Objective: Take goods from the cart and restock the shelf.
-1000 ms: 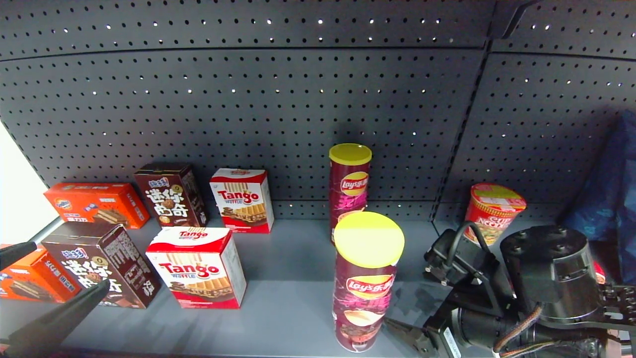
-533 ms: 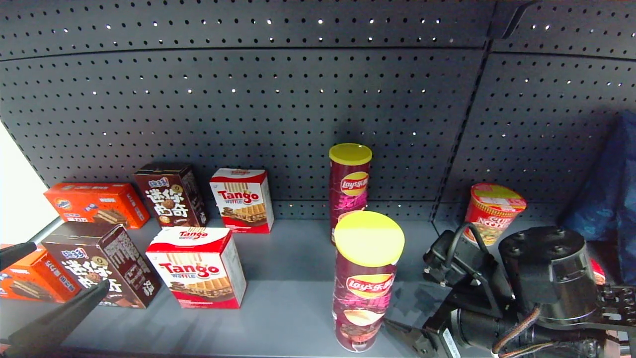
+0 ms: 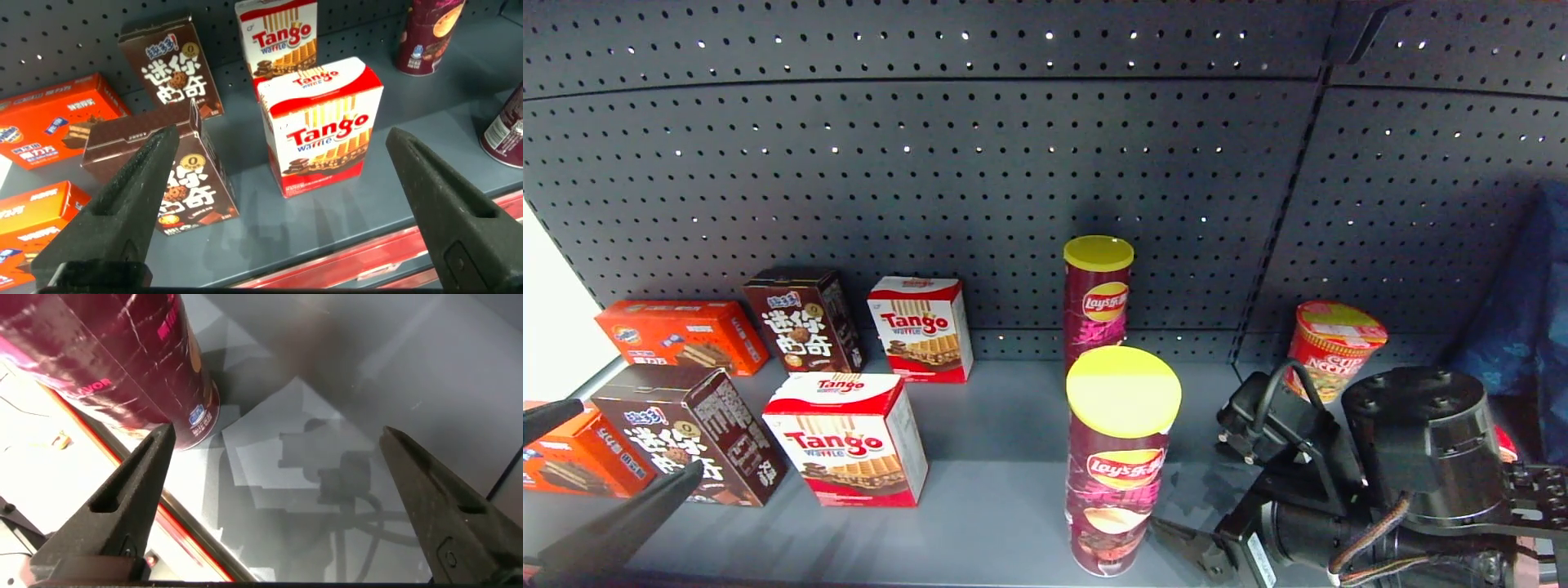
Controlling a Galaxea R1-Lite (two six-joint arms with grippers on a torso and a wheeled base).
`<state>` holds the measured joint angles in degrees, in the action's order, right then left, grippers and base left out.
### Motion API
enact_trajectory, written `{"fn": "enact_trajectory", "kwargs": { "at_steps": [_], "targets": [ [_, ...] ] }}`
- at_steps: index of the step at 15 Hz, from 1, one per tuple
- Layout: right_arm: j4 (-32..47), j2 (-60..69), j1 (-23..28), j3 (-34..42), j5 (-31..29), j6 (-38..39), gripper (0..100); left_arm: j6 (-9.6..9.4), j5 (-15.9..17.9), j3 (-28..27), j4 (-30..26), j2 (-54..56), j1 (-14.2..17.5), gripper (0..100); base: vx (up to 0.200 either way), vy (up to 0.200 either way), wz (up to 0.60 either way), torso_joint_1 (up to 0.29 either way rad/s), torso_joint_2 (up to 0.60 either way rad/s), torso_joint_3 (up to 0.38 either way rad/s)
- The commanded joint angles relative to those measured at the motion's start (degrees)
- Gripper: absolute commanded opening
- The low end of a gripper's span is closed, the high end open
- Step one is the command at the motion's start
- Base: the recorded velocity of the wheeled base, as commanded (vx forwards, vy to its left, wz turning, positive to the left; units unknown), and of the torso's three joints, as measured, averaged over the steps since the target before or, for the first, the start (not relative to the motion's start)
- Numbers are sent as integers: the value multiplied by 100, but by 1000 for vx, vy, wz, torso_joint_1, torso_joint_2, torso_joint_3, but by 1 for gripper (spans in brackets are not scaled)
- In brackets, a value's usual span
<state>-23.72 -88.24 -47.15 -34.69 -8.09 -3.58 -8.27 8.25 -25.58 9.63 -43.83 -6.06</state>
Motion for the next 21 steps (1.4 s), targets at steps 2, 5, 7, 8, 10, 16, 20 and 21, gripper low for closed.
{"fn": "enact_trajectory", "kwargs": {
  "at_steps": [2,5,7,8,10,16,20,21],
  "targets": [
    [-71,-71,-4,7,1,-2,100,0,1,44,4,32,-1,100,0,0,0,0,0,0],
    [-80,-27,-4,77,1,7,100,0,1,44,4,32,-1,100,0,0,0,0,0,0],
    [-71,131,22,121,-26,16,100,0,1,44,4,41,-1,100,0,0,0,0,0,0],
    [-71,228,48,147,-43,16,100,0,-8,44,4,41,-1,100,0,0,0,0,0,0],
    [-71,439,127,147,-52,33,100,0,-8,26,13,41,-1,100,0,0,0,0,0,0],
    [-80,1907,831,165,27,77,100,0,-34,105,-23,638,17,100,0,0,0,0,0,0],
    [-440,2566,1938,191,115,68,100,-8,-69,615,-462,1799,52,100,0,0,0,0,0,0],
    [-440,2742,2202,235,194,68,100,-8,-105,642,-849,2097,43,100,0,0,0,0,0,0]
  ]
}}
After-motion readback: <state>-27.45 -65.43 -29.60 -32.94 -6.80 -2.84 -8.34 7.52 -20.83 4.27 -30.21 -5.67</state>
